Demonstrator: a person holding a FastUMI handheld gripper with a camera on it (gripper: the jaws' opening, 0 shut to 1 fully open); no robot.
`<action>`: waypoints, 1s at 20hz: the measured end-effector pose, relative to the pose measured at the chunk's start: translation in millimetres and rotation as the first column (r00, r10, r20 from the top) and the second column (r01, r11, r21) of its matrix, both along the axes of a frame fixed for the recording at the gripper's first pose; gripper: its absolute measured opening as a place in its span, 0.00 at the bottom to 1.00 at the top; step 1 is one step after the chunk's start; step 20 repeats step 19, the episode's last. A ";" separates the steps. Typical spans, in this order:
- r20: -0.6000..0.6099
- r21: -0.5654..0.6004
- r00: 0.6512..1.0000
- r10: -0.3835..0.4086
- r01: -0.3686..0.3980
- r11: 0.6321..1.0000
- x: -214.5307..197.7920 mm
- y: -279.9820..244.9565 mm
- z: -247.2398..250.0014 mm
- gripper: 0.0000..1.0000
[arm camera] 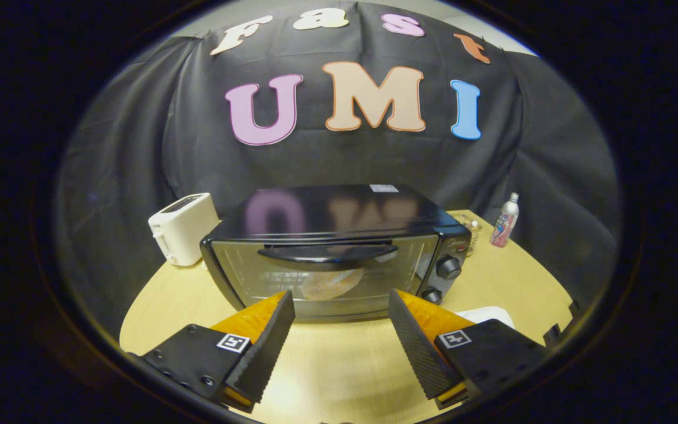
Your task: Open the toaster oven, put the food inside, and close the toaster oven door.
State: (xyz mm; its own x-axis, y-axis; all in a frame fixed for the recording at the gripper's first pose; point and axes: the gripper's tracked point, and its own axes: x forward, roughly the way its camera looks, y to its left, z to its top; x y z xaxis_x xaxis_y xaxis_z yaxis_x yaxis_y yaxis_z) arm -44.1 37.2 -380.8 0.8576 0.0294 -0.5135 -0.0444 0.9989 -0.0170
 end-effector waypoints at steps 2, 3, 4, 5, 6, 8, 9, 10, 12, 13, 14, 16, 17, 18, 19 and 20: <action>0.026 -0.006 1.000 0.002 -0.002 1.000 4.9 -4.5 18.1 1.00; 0.040 -0.008 0.999 0.007 -0.007 1.000 7.3 -5.3 30.2 1.00; 0.055 -0.012 0.998 0.013 -0.013 1.000 9.7 -6.4 41.9 1.00; 0.075 -0.018 0.997 0.020 -0.019 1.000 13.0 -8.2 57.6 1.00; 0.102 -0.026 0.994 0.025 -0.022 0.999 17.6 -10.0 75.4 1.00; 0.156 -0.036 0.987 0.026 -0.021 0.999 27.5 -13.3 108.1 1.00; 0.174 -0.035 0.984 0.025 -0.019 0.999 30.7 -13.7 125.1 1.00; 0.191 -0.033 0.981 0.024 -0.018 0.999 34.6 -15.6 140.8 1.00; 0.225 -0.032 0.974 0.023 -0.016 0.999 41.4 -18.1 174.9 1.00; 0.241 -0.032 0.970 0.024 -0.017 0.999 44.5 -19.0 191.4 1.00; 0.254 -0.030 0.967 0.028 -0.021 0.999 47.8 -19.2 205.6 1.00; 0.287 -0.034 0.958 0.030 -0.021 0.999 53.8 -21.7 235.8 1.00; 0.301 -0.037 0.953 0.030 -0.020 0.999 55.8 -22.4 250.4 1.00; 0.313 -0.038 0.950 0.026 -0.015 0.999 58.1 -22.9 262.0 1.00; 0.321 -0.037 0.947 0.023 -0.011 0.999 59.4 -23.2 272.4 1.00; 0.321 -0.037 0.947 0.023 -0.011 0.999 59.4 -23.2 272.4 1.00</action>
